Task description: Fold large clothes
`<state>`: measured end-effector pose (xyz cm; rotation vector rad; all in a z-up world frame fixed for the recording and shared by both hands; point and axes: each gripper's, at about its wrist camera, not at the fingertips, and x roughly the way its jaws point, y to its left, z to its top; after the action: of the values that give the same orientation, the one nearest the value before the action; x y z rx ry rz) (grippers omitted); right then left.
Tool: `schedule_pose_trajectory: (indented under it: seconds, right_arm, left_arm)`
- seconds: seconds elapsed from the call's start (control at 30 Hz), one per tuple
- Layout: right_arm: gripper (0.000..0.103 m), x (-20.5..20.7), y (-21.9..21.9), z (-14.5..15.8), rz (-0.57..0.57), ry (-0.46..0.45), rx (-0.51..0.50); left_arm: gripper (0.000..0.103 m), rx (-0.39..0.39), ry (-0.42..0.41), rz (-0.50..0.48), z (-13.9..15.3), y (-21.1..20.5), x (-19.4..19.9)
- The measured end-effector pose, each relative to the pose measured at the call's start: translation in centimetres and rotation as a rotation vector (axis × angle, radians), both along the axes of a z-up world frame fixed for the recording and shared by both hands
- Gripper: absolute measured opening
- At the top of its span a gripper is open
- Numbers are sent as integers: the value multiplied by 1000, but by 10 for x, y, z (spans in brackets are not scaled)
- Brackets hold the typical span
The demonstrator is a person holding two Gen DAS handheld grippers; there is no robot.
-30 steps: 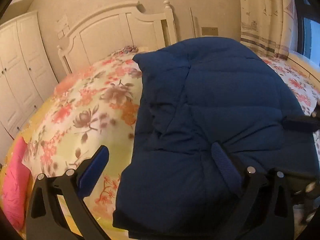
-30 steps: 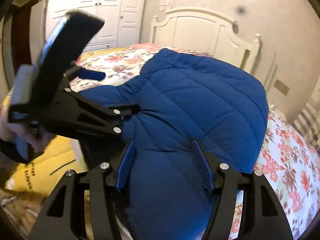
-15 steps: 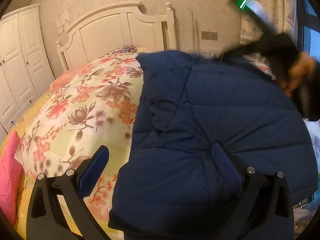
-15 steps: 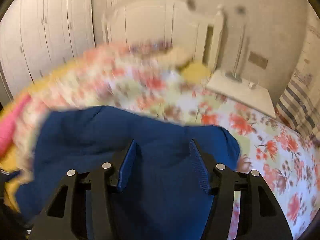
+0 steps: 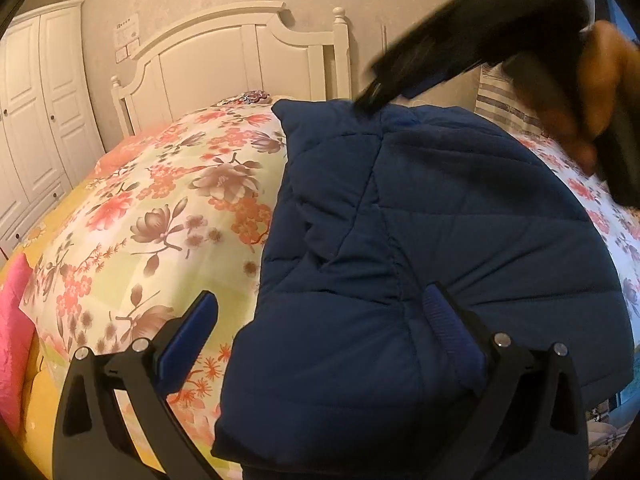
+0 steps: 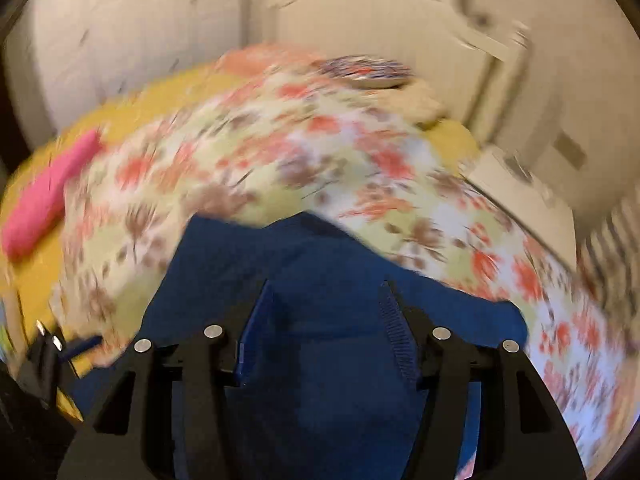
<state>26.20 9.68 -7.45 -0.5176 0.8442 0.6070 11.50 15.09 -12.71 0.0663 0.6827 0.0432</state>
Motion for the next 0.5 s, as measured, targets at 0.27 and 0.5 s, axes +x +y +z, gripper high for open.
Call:
schedule_pose_trajectory:
  seconds: [0.27, 0.5]
  right_arm:
    - [59, 17, 21, -34, -43, 39, -100]
    - [59, -14, 18, 8, 1, -29, 6]
  left_arm:
    - [101, -11, 7, 6, 0, 4, 2]
    - [101, -14, 3, 8, 0, 1, 1]
